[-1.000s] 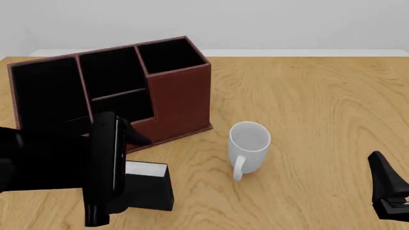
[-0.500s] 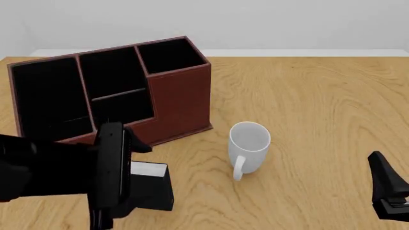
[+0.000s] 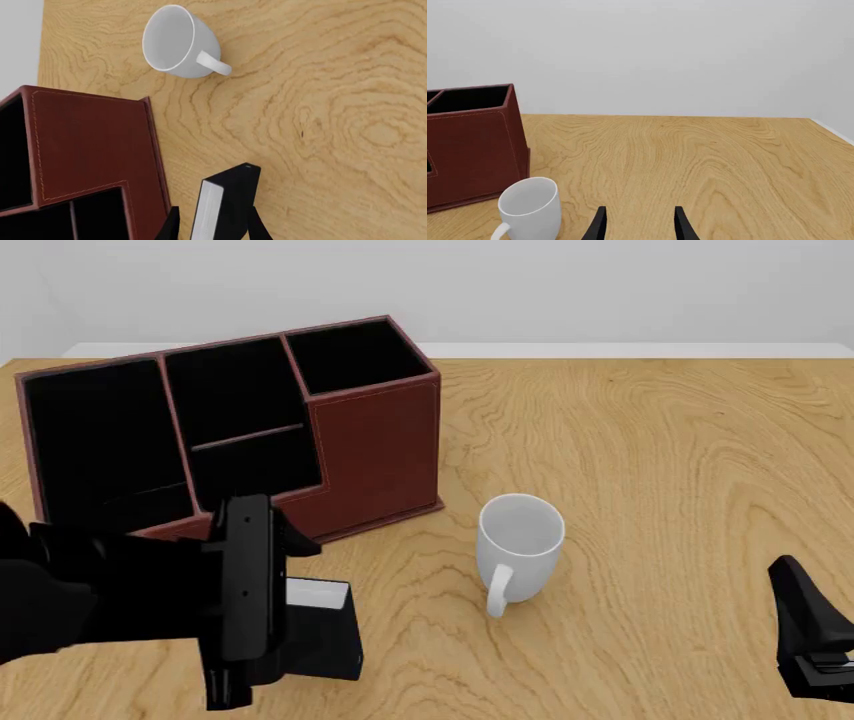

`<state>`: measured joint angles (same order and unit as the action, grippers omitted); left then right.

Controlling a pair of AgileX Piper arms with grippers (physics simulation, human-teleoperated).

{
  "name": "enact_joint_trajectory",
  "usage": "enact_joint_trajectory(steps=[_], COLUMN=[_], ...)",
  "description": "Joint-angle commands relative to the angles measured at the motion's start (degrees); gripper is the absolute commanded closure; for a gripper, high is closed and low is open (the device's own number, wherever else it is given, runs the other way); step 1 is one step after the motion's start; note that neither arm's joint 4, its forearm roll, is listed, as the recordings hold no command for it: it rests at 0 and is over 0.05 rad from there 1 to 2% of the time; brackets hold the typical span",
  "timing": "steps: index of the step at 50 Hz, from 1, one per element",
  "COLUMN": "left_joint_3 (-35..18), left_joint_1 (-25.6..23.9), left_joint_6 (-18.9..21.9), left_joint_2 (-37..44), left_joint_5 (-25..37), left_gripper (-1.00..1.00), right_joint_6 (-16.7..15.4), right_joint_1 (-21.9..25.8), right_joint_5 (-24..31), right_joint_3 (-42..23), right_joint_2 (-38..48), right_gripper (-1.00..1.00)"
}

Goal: Pick up the book and place it in the front compartment of the caddy.

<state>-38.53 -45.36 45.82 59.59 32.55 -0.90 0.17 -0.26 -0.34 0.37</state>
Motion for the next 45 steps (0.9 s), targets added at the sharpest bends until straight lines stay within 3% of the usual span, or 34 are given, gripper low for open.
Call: enact_joint_trajectory(steps=[1, 25, 29, 45], left_joint_3=[0.9, 2.1, 2.6, 3.7], left_joint_1=[0.2, 2.3, 4.2, 4.2], left_joint_6=[-0.4, -0.6, 1.1, -0.3], left_joint_2=[1.3, 3.5, 5.4, 6.3], left_joint_5=[-2.1, -5.0, -6.2, -8.1], left_gripper=[-1.00, -1.00, -1.00, -1.00], right_joint_6=[0.0, 0.0, 0.0, 0.0], right_joint_1=[0.0, 0.0, 0.0, 0.0], right_joint_5=[0.0, 0.0, 0.0, 0.0], right_joint_3=[0.0, 0.0, 0.0, 0.0], right_joint_2=[0.0, 0.0, 0.0, 0.0], right_gripper=[-1.00, -1.00, -1.00, -1.00])
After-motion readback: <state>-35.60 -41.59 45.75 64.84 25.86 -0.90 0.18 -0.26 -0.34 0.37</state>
